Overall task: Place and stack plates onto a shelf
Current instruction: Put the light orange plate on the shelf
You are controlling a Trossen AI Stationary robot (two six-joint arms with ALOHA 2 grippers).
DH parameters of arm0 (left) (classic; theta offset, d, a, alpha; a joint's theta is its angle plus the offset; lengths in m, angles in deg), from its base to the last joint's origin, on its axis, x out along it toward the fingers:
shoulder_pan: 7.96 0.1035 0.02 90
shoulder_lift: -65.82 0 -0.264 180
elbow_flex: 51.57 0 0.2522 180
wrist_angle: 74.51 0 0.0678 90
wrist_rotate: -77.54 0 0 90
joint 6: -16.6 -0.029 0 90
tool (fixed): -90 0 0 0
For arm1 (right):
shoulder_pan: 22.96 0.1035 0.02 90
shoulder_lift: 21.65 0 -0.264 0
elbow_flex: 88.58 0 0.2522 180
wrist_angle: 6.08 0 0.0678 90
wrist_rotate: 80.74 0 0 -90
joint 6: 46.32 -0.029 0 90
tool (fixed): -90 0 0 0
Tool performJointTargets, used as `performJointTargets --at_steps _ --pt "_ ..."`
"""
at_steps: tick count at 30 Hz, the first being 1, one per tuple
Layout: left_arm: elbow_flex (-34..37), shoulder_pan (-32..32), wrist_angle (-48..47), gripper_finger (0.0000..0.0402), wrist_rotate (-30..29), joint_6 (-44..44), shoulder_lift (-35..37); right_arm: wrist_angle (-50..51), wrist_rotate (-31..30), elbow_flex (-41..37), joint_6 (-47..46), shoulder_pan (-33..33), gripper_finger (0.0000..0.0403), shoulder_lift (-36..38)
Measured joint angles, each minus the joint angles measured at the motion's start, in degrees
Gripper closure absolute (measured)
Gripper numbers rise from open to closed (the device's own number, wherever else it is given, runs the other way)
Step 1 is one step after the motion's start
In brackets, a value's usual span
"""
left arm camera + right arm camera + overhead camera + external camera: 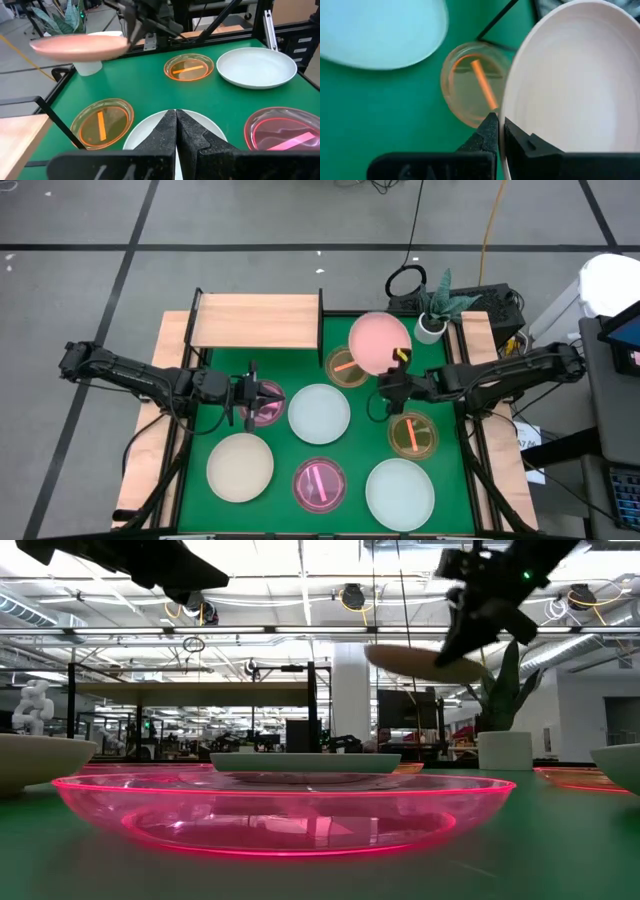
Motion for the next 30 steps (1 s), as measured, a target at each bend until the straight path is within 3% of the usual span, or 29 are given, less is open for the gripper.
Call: performJointTargets --at_steps 11,22,30 --pt "0.01 0.02 0.28 0.0400 -0.07 -1.24 0.02 -10.88 -1.66 8.35 15.59 -0.71 0.0403 -6.05" --pt "0.02 0.26 1.61 0.0400 -0.64 -3.05 0.04 -10.94 -1.36 22.58 26.04 -2.92 0.0403 -18.78" --pt "0.02 0.32 3.17 0.0399 -4.67 -3.22 0.04 -10.62 1.09 28.03 31.57 -4.20 0.0403 -21.67"
